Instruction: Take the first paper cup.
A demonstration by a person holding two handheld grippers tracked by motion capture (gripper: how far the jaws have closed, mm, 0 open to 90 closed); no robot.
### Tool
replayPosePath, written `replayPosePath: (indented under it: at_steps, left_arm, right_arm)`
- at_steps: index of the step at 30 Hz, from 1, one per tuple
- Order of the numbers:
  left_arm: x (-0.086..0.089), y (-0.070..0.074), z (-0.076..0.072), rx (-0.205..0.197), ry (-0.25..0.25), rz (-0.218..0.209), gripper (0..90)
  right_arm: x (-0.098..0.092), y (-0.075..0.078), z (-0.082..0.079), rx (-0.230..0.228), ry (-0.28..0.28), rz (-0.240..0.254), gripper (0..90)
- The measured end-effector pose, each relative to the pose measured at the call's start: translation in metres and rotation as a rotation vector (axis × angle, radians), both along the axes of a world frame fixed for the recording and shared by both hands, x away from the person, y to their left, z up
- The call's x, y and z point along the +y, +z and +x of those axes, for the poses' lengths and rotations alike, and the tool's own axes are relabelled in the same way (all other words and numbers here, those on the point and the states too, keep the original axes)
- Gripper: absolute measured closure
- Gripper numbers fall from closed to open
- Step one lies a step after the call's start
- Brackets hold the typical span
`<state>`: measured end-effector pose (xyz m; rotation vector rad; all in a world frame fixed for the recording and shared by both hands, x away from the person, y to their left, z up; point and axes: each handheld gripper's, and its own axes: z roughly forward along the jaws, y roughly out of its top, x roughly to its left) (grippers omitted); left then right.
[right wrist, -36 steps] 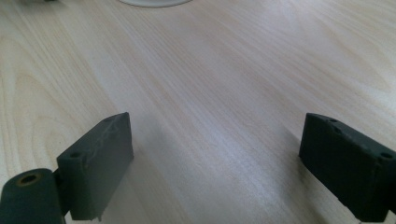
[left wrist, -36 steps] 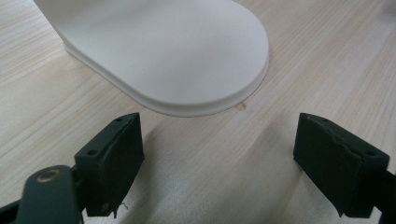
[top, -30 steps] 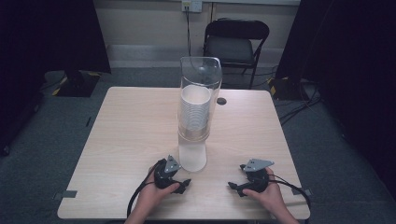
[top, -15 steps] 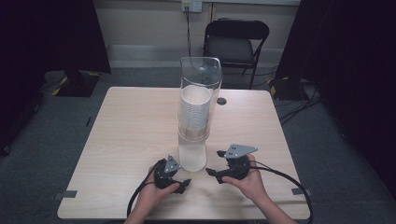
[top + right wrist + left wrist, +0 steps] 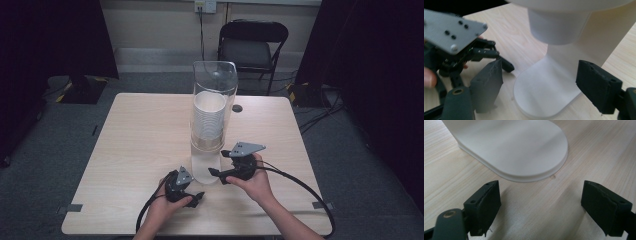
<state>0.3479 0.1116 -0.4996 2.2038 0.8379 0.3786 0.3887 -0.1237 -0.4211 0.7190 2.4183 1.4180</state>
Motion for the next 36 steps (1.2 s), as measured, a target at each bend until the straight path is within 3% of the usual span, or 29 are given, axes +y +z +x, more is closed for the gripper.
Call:
replayPosePath:
  at_steps: [5,14,19,23,30,36]
  left_arm:
    - [0.0,0.0,0.0,0.0,0.0,0.0,15.5]
    - [0.0,0.0,0.0,-0.001,0.0,-0.002,15.4]
    - [0.0,0.0,0.0,-0.001,0.001,-0.003,15.5]
    - [0.0,0.0,0.0,0.0,-0.001,-0.002,15.5]
    - [0.0,0.0,0.0,0.002,-0.001,-0.002,15.5]
    - [0.0,0.0,0.0,0.002,-0.001,-0.002,15.5]
  right_arm:
    - [0.002,-0.002,0.007,0.001,-0.027,0.018,21.0]
    - [0.021,0.01,0.017,-0.064,-0.032,0.026,21.4]
    - [0.028,0.009,0.023,-0.102,-0.061,0.06,27.0]
    - [0.031,0.008,0.028,-0.122,-0.072,0.059,33.7]
    - [0.031,0.002,0.026,-0.118,-0.078,0.08,36.1]
    - [0.031,0.001,0.025,-0.12,-0.079,0.062,36.5]
